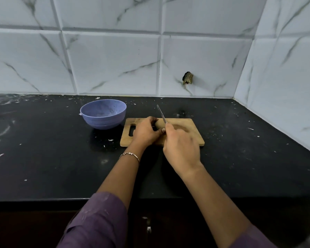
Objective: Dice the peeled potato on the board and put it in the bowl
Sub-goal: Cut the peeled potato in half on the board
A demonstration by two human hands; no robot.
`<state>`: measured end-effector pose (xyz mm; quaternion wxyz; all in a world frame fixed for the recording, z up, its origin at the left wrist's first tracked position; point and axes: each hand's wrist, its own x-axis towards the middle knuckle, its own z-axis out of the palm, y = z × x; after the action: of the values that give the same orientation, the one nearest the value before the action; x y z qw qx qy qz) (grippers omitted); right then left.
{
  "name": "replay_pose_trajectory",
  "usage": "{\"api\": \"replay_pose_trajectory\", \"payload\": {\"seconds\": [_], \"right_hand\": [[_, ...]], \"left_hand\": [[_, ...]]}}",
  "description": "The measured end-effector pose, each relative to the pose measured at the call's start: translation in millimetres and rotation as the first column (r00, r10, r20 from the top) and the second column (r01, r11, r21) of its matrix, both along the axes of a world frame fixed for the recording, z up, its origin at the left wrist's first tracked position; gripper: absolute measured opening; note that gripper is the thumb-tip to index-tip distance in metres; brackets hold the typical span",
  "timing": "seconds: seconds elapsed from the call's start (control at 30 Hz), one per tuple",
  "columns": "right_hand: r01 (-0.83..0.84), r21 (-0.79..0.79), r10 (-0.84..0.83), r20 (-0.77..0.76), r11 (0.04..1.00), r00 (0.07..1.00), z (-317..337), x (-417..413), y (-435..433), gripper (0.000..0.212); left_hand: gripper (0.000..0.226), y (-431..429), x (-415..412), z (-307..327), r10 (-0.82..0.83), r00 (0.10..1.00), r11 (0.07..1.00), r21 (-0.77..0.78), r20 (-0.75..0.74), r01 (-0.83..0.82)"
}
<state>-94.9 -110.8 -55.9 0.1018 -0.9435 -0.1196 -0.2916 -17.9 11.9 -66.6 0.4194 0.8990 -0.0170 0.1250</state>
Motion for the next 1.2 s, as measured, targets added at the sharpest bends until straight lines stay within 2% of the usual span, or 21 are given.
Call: {"api": "replay_pose_trajectory", "payload": {"seconds": [0.2,0.5,0.73,1.2], "right_hand": [[0.015,0.0,-0.015,0.035,1.0,0.999,-1.8,-12.3,3.1,0.036],[-0.01,0.074,0.011,-0.017,0.997,1.0,6.6,0.2,6.6,0.04],[0.012,0.012,-0.012,-0.018,1.0,1.0,1.1,-12.4,5.9,0.035],[0.017,0.072,-0.01,-0.085,0.997,0.996,6.9,-9.7,7.4,0.034]], "left_hand": [[0.048,0.2,1.8,-2.1,-0.002,1.0,1.0,0.005,0.007,0.002],[0.047,2.2,5.9,-4.5,0.008,1.0,1.0,0.023,0.017,-0.009],[0.047,2.1,9.4,-4.9,0.019,1.0,0.999,0.037,0.011,-0.019],[0.046,2.3,7.8,-5.6,0.02,1.0,0.998,0.053,0.016,-0.021]]}}
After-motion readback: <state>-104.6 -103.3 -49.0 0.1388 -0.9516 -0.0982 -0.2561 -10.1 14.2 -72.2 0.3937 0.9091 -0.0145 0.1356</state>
